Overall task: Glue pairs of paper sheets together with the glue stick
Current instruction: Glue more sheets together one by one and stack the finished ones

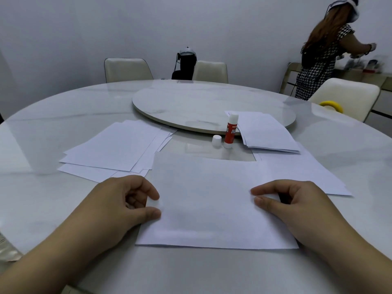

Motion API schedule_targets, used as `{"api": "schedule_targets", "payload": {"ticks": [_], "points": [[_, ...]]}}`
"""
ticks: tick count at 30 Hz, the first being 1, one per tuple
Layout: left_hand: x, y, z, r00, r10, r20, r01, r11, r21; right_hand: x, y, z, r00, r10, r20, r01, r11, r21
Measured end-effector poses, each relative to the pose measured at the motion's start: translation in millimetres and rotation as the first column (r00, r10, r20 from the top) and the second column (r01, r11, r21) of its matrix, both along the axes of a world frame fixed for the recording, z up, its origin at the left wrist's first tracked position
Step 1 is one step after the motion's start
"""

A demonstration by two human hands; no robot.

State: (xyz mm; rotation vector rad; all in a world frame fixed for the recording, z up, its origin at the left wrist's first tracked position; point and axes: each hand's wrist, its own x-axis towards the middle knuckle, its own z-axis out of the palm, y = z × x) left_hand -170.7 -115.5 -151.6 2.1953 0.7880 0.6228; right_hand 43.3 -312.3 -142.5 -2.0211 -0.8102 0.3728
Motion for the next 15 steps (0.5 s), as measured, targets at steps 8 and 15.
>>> {"api": "schedule_targets", "payload": {"ticks": [8, 15], "points": [[-4, 1, -8, 0.998, 0.035, -0.057, -0.022, 0.976, 0.219, 2, 0, -4, 0.998, -0.039, 0.057, 0.038, 0.999, 0.022], [7, -2, -1, 0.995, 0.067, -0.072, -0.045, 0.961, 0.272, -6, 4, 8, 0.861, -0.092, 0.501, 0.102, 0.995, 0.006]]}}
